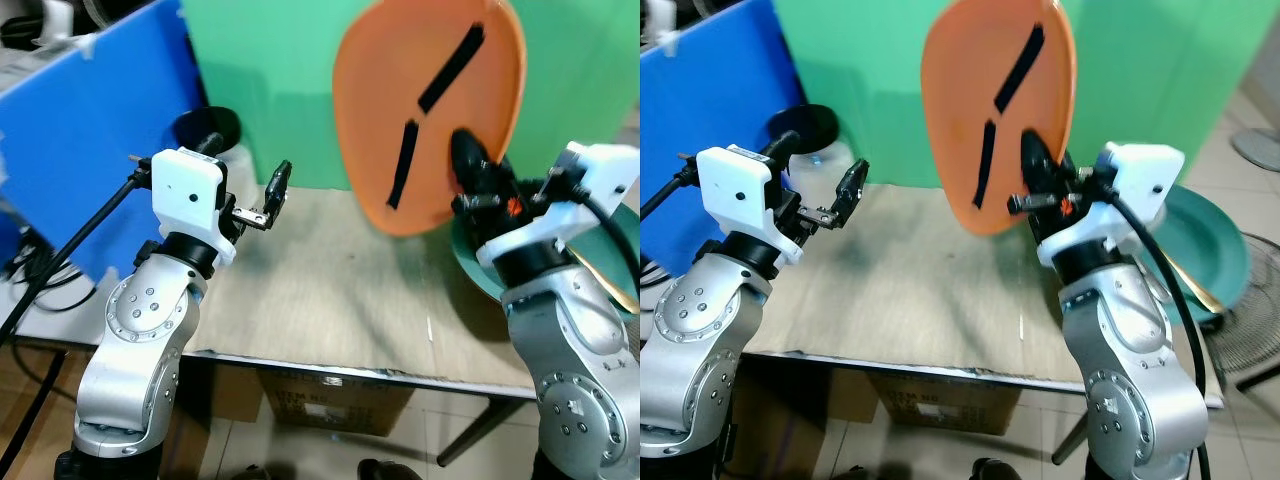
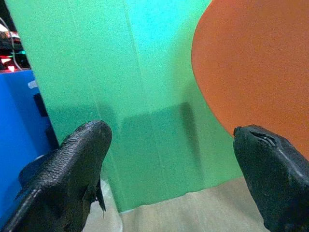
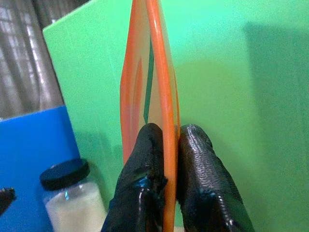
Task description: Setting the table
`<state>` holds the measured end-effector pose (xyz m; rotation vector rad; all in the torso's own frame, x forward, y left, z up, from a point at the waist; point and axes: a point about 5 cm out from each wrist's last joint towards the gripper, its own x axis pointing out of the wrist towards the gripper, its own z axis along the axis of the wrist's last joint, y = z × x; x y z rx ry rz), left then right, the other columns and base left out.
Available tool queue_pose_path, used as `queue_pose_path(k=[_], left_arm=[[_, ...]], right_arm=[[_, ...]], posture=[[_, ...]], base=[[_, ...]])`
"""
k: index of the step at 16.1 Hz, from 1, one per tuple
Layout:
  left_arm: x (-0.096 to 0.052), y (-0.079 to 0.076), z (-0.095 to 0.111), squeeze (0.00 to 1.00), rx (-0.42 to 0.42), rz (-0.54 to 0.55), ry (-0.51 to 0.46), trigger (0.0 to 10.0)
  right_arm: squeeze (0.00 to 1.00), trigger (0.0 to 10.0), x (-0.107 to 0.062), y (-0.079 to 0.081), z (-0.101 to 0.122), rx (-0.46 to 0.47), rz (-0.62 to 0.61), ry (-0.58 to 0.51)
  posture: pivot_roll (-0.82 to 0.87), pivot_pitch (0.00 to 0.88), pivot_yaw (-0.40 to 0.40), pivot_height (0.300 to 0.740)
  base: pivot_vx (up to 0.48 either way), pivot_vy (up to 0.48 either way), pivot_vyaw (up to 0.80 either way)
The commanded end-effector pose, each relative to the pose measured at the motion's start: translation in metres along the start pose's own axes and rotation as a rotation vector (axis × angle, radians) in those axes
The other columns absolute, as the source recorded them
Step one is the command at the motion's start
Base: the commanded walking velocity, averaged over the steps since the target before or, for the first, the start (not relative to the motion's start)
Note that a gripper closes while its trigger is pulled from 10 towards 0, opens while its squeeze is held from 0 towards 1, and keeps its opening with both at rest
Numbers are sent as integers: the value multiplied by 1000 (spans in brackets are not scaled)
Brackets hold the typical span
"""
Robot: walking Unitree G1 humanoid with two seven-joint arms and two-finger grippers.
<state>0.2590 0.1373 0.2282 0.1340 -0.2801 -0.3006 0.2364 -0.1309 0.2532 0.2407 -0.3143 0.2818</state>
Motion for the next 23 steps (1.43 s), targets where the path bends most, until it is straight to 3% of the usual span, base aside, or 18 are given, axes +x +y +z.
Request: queue_pose_path(k=[1, 5, 8, 12, 15, 17, 20, 23], left_arm=[[1, 3, 4, 0, 9, 16, -9, 10000], [12, 8, 19, 0, 50, 23, -78, 10000], [13, 6, 18, 0, 31, 20, -70, 10000], [13, 3, 5, 0, -41, 42, -18, 10000], [13, 11, 1, 0, -38, 86, 0, 10000], [11, 12, 3, 0, -12, 77, -13, 10000], [11, 11, 2, 0, 12, 82, -9, 10000], [11, 9, 2, 0, 24, 64, -3, 10000]], right_arm=[[0, 10000, 1, 6, 14, 1, 15, -78], [0, 10000, 14, 11, 30, 13, 35, -147], [0, 10000, 15, 0, 41, -43, -52, -205], [0, 10000, 16, 11, 28, 6, 41, -125], [0, 10000, 16, 9, 22, 9, 25, -97], [0, 10000, 14, 6, 21, -25, 21, -94], [0, 10000, 15, 15, 20, -117, 72, -101], [0, 10000, 13, 7, 20, -149, 20, -110]], posture=[[97, 0, 58, 740], [106, 0, 45, 740], [105, 0, 48, 740], [93, 0, 46, 740], [90, 0, 43, 740], [90, 0, 41, 740], [99, 0, 31, 740], [100, 0, 36, 740]], base=[[0, 0, -781], [0, 0, -788], [0, 0, -788], [0, 0, -788], [0, 0, -788], [0, 0, -788], [0, 0, -796], [0, 0, -800]])
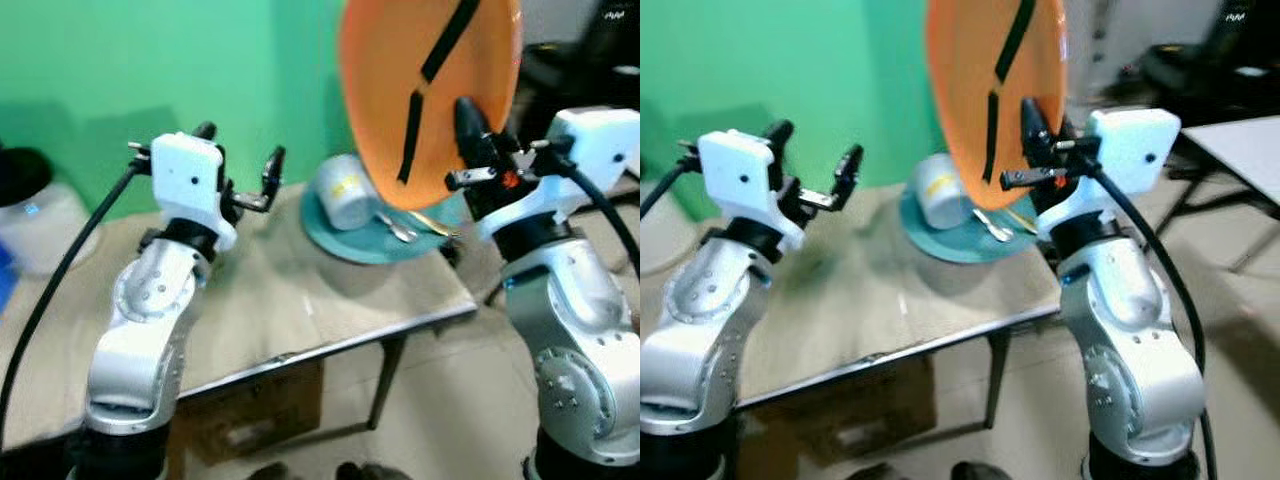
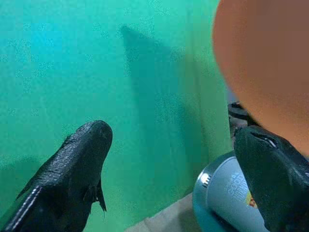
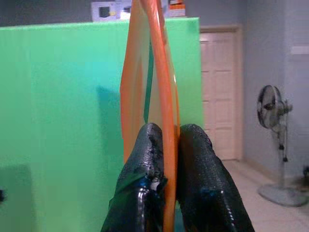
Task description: Setting the table
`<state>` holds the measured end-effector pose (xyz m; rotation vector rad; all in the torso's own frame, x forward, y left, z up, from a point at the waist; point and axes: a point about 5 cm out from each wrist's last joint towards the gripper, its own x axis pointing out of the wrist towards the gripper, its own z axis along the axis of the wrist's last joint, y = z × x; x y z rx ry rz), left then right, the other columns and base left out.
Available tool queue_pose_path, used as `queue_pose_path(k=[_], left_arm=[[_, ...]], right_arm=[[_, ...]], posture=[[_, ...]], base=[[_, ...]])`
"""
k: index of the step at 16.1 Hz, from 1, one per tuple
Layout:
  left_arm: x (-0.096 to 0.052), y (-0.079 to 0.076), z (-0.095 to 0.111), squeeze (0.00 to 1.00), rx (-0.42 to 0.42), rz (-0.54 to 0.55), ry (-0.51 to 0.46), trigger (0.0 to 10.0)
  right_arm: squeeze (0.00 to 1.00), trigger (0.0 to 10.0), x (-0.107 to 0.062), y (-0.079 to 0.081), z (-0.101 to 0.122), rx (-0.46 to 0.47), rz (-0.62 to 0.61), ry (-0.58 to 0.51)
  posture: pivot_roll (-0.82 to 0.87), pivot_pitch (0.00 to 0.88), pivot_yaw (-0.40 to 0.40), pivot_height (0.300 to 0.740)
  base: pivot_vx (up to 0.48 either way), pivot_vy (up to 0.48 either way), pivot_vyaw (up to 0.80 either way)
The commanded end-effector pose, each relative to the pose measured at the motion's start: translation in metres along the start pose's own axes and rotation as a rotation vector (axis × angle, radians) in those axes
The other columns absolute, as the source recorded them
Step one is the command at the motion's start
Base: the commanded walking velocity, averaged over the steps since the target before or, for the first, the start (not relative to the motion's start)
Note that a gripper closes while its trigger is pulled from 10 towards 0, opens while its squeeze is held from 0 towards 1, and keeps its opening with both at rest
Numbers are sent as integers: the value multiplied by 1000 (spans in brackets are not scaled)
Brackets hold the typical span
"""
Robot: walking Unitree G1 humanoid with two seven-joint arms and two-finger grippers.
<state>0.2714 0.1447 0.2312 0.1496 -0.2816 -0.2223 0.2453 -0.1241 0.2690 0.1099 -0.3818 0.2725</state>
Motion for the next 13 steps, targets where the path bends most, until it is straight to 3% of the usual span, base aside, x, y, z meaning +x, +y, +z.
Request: queue_pose_path(k=[1, 6, 10, 13], left_arm=[[0, -2, 4, 0, 0, -16, -16, 10000], [7, -1, 14, 0, -1, -19, -58, 10000], [8, -17, 7, 0, -44, -107, -16, 10000], [10, -19, -1, 0, -37, -95, 11, 10000]], right_arm=[[0, 10000, -1, -5, 11, -19, -33, -70], [0, 10000, 0, -6, 12, -44, -63, -93], [0, 10000, -9, -17, 12, -70, -156, -76], [0, 10000, -15, -25, 8, -92, -206, -40]], posture=[[99, 0, 36, 740], [86, 0, 55, 740], [55, 0, 81, 740], [30, 0, 98, 740]], base=[[0, 0, -800], [0, 0, -800], [0, 0, -800], [0, 0, -800]])
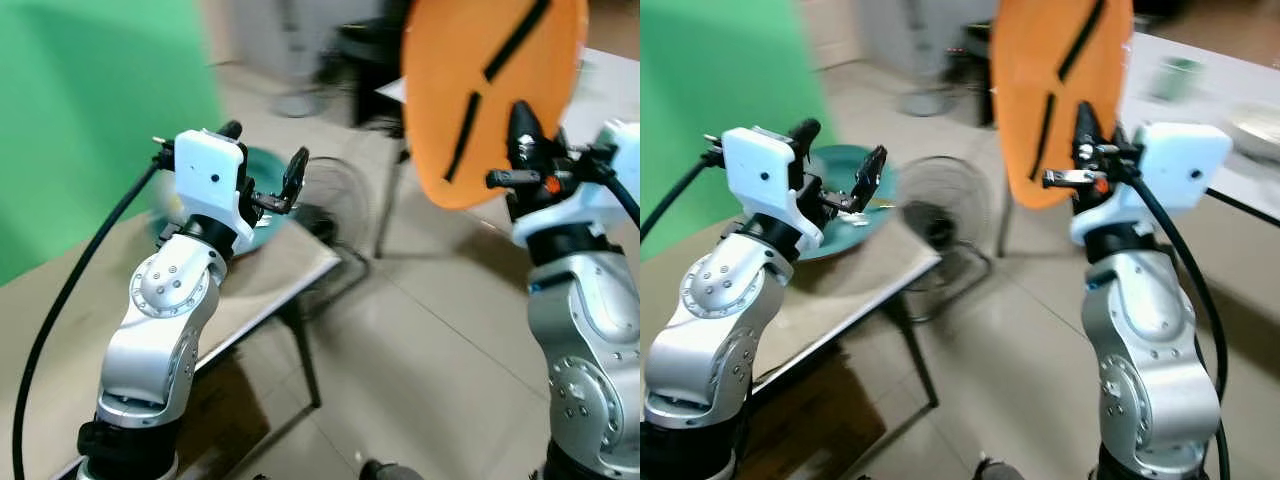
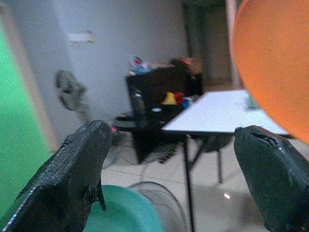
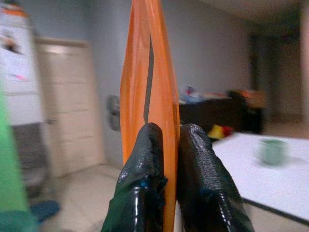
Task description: Setting the table
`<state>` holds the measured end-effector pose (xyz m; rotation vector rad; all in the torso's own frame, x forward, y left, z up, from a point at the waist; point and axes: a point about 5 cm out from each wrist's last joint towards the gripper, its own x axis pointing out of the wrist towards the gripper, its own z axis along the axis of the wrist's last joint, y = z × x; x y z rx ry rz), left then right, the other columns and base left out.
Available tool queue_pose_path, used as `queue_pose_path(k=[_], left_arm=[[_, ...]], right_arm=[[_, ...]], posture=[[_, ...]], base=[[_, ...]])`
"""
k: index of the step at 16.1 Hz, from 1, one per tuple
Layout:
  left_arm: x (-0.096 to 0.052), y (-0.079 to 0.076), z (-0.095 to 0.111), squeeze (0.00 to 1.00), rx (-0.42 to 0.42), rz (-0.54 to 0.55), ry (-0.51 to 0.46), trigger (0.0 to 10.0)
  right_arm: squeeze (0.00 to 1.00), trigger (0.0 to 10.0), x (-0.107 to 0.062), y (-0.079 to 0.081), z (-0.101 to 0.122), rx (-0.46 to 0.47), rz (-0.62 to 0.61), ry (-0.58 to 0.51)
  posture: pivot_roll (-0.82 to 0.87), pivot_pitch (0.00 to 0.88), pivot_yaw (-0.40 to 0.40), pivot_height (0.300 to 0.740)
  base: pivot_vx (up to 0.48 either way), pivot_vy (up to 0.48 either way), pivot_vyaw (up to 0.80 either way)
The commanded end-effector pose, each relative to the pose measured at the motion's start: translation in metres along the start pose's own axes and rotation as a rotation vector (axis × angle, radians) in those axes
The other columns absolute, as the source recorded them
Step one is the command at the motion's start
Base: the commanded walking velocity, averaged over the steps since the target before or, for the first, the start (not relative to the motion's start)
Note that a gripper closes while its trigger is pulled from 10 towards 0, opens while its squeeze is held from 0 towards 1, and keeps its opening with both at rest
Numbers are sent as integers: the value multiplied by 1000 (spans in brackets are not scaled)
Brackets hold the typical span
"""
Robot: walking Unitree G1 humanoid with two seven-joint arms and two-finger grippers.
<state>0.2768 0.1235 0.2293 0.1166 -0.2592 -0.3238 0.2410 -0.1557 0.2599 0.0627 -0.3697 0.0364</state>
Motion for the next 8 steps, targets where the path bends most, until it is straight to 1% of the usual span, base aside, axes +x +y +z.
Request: queue_pose_path(k=[1, 3, 4, 5, 6, 8], left_arm=[[0, 1, -3, 0, 10, 11, 15, 10000], [-14, 4, -25, 0, 26, 38, 95, 10000], [-20, 5, -34, 0, 13, 40, 131, 10000], [-27, 10, -44, 0, 6, 63, 165, 10000], [-32, 13, -49, 0, 3, 81, 180, 10000], [-35, 13, -49, 0, 22, 80, 177, 10000]], right_arm=[[0, 10000, -3, 1, 7, -12, 5, -27], [0, 10000, -12, -9, -12, -61, -9, 45], [0, 10000, -17, -13, -22, -97, 1, 80], [0, 10000, -24, -18, -34, -103, -2, 130], [0, 10000, -27, -19, -41, -86, -10, 164], [0, 10000, -28, -18, -46, -54, -17, 197]], posture=[[33, 0, 91, 740], [38, 0, 67, 740], [46, 0, 58, 740], [53, 0, 54, 740], [56, 0, 51, 740], [61, 0, 44, 740]], base=[[0, 0, -800], [0, 0, -800], [0, 0, -800], [0, 0, -800], [0, 0, -800], [0, 0, -800]])
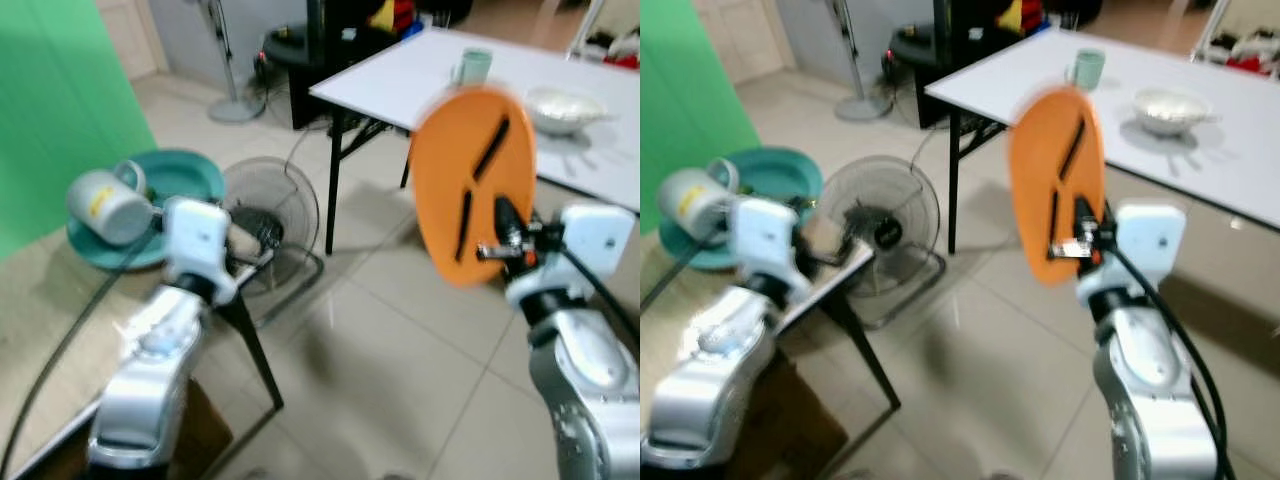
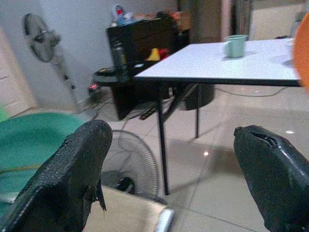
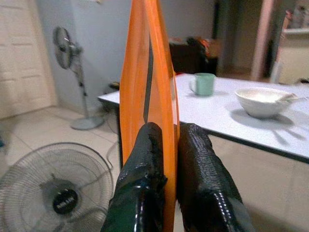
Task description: Setting the table
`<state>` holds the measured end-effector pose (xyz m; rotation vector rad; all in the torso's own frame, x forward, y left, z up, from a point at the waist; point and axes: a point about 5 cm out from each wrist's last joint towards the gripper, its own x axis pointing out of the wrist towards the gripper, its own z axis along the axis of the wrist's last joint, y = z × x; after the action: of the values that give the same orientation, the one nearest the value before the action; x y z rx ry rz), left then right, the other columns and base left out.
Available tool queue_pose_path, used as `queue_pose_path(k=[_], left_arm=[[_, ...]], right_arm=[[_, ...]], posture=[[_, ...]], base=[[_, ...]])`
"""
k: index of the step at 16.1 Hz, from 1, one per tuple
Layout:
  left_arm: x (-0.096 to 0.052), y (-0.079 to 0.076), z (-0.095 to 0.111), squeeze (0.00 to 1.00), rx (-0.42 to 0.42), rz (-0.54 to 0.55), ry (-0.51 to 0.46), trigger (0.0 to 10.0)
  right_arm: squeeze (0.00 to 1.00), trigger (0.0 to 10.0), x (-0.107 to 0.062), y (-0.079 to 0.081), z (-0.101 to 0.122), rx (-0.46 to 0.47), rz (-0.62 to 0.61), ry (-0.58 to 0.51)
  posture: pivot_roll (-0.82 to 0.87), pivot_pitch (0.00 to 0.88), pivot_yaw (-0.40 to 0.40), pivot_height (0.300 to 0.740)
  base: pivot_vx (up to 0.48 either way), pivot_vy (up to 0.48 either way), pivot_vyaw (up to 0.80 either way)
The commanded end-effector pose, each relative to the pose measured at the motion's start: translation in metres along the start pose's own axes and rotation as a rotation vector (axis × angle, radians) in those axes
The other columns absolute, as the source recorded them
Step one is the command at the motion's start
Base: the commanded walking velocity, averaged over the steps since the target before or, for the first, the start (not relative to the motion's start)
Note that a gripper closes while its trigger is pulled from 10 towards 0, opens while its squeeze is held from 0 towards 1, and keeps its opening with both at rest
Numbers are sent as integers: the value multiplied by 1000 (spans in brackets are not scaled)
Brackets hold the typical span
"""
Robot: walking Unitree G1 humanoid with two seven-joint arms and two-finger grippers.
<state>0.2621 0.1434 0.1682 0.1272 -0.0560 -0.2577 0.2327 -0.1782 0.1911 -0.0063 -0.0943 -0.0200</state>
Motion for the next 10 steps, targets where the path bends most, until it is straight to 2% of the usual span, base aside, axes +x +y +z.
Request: queue_pose_path(k=[1, 5, 10], left_arm=[[-3, 7, 8, 0, 40, 24, -37, 10000], [-2, 4, 9, 0, 37, -3, -52, 10000], [-1, 4, 6, 0, 27, -17, -41, 10000]], right_arm=[[0, 10000, 2, 9, 12, 29, 41, -59], [0, 10000, 4, 18, 4, 69, 99, -5], [0, 10000, 3, 28, -3, 112, 135, 38]], posture=[[61, 0, 44, 740], [58, 0, 48, 740], [60, 0, 54, 740]], base=[[0, 0, -800], [0, 0, -688], [387, 0, 0]])
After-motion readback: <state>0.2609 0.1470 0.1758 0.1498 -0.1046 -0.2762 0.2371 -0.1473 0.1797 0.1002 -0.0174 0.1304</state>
